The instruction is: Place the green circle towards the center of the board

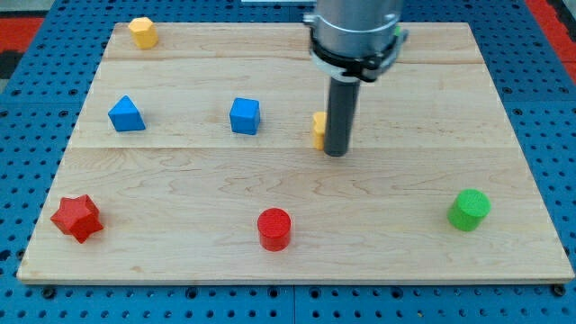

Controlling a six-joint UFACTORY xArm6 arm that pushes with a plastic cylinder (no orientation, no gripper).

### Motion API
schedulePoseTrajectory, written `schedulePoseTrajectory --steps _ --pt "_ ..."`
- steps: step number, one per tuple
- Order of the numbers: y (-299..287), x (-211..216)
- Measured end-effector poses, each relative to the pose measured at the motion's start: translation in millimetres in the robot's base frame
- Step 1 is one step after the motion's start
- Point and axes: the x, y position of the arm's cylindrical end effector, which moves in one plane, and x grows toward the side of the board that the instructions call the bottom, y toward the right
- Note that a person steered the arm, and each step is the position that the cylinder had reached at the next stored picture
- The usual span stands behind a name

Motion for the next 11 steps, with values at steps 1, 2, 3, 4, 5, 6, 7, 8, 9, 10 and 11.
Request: schedulePoseTrajectory --steps 1,2,3,4,5,6,7,8,9,10,11 --pt "-3 -18" --pt "14 -21" --pt "87 -12" --pt "175 16" --pt "197 64" --pt "206 85" --pt "174 100" --pt "120 106" --pt "118 110" --pt "78 110" --pt "31 110"
